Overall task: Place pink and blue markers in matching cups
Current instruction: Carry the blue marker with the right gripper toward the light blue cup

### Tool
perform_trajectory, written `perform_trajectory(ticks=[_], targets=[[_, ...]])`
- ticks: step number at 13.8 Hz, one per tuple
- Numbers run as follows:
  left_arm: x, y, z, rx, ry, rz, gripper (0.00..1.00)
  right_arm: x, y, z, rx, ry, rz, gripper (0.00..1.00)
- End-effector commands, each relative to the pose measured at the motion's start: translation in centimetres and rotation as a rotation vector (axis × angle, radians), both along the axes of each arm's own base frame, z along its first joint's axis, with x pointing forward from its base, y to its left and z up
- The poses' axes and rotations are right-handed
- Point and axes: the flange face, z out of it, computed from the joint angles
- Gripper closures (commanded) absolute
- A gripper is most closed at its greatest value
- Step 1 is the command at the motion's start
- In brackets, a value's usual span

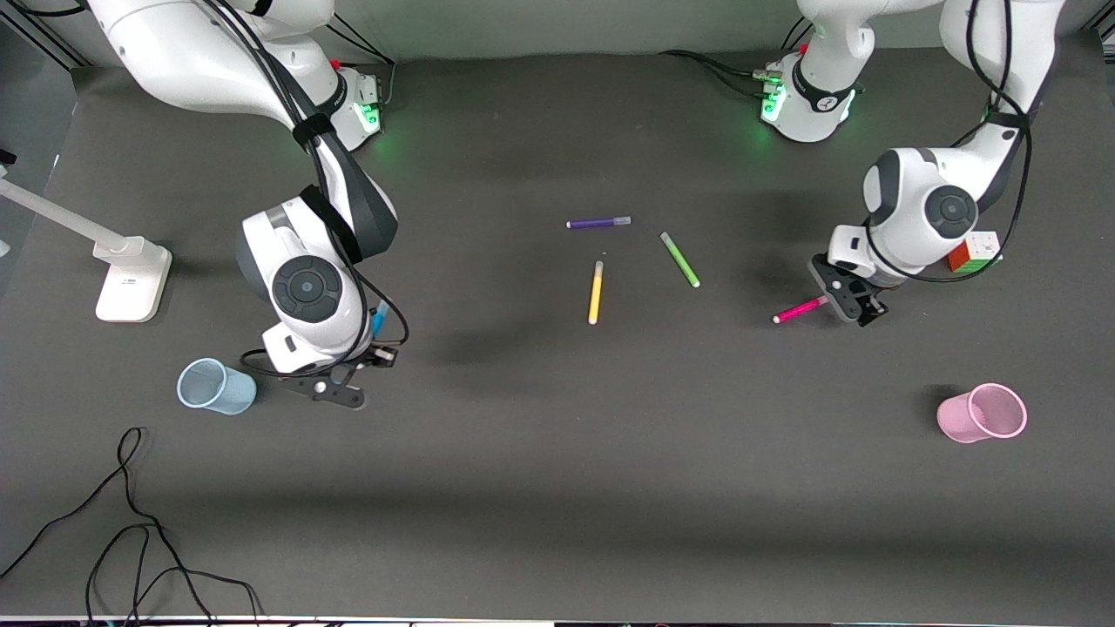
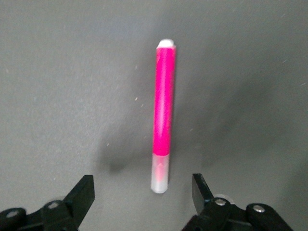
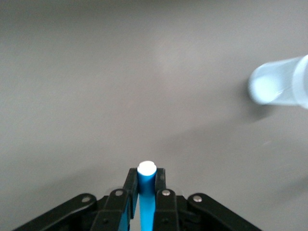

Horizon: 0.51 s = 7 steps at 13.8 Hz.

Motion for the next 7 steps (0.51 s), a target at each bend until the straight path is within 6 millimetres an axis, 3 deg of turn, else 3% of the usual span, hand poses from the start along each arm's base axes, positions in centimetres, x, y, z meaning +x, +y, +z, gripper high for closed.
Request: perform_trajectory(ticks=[1,4,7], targets=[[-0.2,-0.1,-1.1,-0.011,-0.053,-0.075,0.1,1.6,-0.6,1.7,-0.133,-0.092,-0.064,1.0],[-0.3,-0.4,-1.4,-0.012,-0.047,-0.081,0.18,2.3,-2.9,1.4,-0.389,-0.198,-0.061,1.0],[-0.3,-0.9,-1.4,-0.014,-0.047,-0.092,0.19,3.1,-4.7,0.9,-0.515,-0.232,-0.007,1.0]])
